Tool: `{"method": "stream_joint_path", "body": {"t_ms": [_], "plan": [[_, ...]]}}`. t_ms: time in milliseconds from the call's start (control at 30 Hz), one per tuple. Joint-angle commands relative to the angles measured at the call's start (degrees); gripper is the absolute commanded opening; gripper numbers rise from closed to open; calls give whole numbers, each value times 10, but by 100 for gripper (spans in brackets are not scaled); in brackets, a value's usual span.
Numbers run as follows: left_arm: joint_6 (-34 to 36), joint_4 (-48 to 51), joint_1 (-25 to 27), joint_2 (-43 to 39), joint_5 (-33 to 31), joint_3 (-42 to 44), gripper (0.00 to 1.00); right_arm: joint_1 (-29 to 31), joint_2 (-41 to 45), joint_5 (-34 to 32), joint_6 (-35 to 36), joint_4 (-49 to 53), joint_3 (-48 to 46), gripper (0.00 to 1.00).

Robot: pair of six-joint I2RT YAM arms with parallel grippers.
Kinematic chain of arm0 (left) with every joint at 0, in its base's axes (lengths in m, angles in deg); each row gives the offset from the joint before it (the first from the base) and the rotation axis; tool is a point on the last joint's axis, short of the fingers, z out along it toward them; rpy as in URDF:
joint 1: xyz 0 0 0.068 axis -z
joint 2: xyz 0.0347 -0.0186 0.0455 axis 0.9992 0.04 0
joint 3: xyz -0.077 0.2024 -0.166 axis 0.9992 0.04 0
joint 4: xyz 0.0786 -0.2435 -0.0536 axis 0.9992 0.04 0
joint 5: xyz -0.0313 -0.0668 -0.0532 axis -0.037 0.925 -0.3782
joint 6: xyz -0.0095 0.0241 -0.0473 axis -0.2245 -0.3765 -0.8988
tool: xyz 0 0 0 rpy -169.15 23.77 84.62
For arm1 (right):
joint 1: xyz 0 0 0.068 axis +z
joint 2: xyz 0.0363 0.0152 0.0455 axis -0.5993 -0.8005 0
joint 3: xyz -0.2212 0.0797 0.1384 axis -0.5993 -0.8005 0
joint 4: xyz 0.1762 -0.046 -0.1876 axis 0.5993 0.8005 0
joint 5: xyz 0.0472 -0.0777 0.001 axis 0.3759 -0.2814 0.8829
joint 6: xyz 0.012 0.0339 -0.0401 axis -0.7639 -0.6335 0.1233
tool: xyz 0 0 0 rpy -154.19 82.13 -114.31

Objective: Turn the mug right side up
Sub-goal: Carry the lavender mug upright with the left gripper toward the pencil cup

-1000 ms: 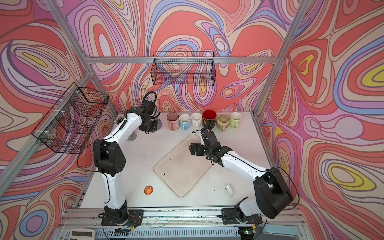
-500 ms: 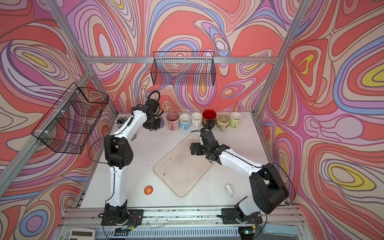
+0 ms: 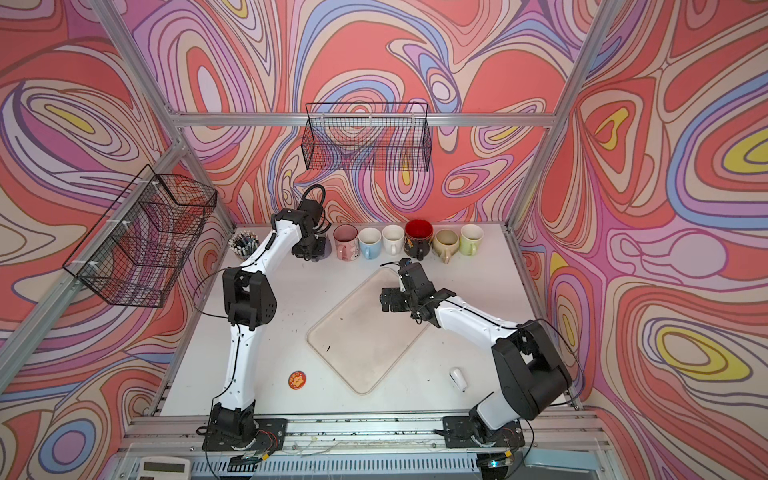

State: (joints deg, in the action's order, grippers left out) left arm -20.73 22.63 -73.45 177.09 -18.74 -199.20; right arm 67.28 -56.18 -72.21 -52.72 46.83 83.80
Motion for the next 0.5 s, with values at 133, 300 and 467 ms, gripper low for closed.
{"method": "stream_joint_path", "body": {"t_ms": [133,300,467], "plan": [[-5,2,-1,20,6,-36,0,1,-23,-3,7,-4,13,99],[-8,-1,0,28,16,-36,0,2,-34,-1,8,-2,20,98],[-7,-9,0,34,19,-38,0,1,-37,-2,11,3,23,98]]}}
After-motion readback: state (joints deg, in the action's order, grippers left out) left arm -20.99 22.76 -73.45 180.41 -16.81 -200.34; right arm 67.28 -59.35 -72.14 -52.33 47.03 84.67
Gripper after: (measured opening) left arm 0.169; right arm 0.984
